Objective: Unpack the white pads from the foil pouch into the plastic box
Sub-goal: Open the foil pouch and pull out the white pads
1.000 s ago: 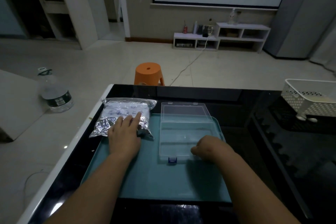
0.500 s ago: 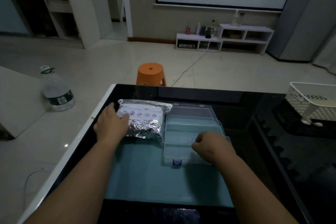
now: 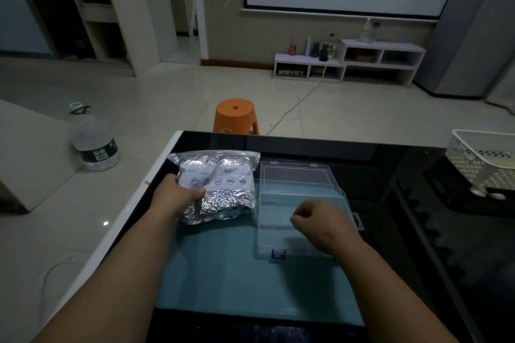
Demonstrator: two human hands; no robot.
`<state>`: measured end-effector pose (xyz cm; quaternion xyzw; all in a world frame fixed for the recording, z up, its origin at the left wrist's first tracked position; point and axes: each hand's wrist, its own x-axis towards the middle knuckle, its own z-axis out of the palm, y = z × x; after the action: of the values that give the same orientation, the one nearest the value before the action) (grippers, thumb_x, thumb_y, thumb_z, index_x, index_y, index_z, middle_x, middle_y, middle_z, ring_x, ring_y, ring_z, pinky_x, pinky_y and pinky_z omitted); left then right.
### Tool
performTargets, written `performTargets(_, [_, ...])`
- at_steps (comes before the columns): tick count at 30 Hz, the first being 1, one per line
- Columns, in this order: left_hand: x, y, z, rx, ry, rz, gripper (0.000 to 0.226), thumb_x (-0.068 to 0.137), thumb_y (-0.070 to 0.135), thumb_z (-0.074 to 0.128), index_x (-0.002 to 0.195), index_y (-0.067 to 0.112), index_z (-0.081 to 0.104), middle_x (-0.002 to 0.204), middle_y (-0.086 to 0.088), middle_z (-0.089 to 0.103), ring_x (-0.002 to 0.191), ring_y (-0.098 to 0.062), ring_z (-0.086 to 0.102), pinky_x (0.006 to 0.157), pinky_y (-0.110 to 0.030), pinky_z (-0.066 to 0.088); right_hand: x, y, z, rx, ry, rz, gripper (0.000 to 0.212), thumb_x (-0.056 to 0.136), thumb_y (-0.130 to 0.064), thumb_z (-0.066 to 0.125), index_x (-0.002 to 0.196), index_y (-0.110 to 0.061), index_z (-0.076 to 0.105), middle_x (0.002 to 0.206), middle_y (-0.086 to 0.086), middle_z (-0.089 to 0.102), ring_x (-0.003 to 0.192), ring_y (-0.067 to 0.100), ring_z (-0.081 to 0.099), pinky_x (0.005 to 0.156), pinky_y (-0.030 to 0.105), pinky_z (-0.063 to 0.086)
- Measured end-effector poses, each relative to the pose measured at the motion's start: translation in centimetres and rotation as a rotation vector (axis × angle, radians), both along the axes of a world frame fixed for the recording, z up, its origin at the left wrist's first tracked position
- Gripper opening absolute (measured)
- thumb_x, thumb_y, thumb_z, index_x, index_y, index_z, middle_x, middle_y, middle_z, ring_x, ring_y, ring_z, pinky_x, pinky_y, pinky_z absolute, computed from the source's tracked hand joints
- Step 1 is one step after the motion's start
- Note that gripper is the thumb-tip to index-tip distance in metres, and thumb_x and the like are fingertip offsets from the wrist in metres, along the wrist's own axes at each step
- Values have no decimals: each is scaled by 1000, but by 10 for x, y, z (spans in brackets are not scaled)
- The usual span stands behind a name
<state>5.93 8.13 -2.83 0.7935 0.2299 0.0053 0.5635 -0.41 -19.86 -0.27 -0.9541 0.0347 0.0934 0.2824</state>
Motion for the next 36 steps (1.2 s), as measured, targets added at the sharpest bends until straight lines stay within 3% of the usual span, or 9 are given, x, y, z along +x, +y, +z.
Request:
performTargets(6, [-16, -7, 34, 47, -306, -24, 46, 76, 17, 80, 110, 12, 48, 98, 0, 60, 80, -11, 56, 59, -26, 39, 2, -2, 3, 163, -106, -48, 14, 92, -32, 59, 101, -25, 67, 96, -8, 67, 88, 9, 62, 85, 34, 54])
performTargets(10, [-26, -19, 48, 8, -352, -171, 39, 76, 6, 78, 97, 18, 48, 94, -2, 64, 78, -16, 62, 59, -28, 46, 3, -3, 10, 415, -169, -140, 37, 91, -39, 62, 123, -19, 61, 105, -3, 63, 93, 12, 61, 81, 30, 51])
performTargets(15, [-30, -32, 50, -65, -341, -329, 42, 74, -2, 76, 101, 18, 50, 99, -4, 68, 87, -20, 68, 66, -32, 53, 4, -7, 17, 839, -118, -209, 77, 78, -55, 68, 143, -25, 40, 130, 3, 51, 118, 24, 55, 100, 46, 48])
performTargets(19, [-30, -39, 50, -88, -325, -456, 48, 73, -1, 78, 108, 18, 51, 103, -2, 70, 92, -21, 69, 74, -37, 58, 6, -9, 23, 1058, -142, -154, 42, 84, -33, 71, 121, -16, 60, 117, 7, 68, 105, 25, 67, 94, 42, 54])
performTargets(23, [-26, -46, 41, -130, -276, -486, 63, 63, 4, 86, 110, 28, 51, 110, -1, 69, 99, -22, 68, 81, -41, 57, 8, -7, 23, 1069, -269, -303, 4, 87, -12, 70, 89, -11, 73, 89, 9, 76, 87, 28, 72, 80, 40, 59])
performTargets(27, [-21, -52, 47, -348, -322, -490, 67, 74, 25, 76, 134, 27, 45, 122, 3, 65, 110, -15, 64, 87, -35, 53, 10, -10, 24, 1039, -318, -402, 9, 86, -5, 70, 79, -10, 73, 75, 6, 75, 74, 24, 70, 70, 35, 59])
performTargets(30, [-19, -58, 52, -446, -365, -421, 43, 91, 41, 55, 127, 19, 56, 115, -1, 70, 100, -18, 67, 78, -33, 52, 11, -12, 25, 1023, -292, -387, 8, 86, -4, 69, 81, -9, 73, 79, 9, 75, 77, 26, 70, 75, 41, 59])
performTargets(34, [-20, -65, 51, -545, -387, -186, 15, 98, 20, 53, 101, 14, 66, 89, -1, 72, 74, -13, 66, 58, -24, 50, 8, -8, 25, 974, -311, -361, 8, 86, -8, 70, 93, -12, 72, 91, 10, 76, 80, 20, 73, 75, 37, 59])
performTargets(36, [-22, -70, 50, -526, -408, -139, 16, 96, 11, 55, 91, 16, 69, 83, 0, 73, 71, -11, 66, 57, -22, 50, 7, -8, 25, 817, -421, -417, 37, 84, -12, 73, 118, -15, 61, 106, 4, 69, 90, 15, 68, 77, 29, 54])
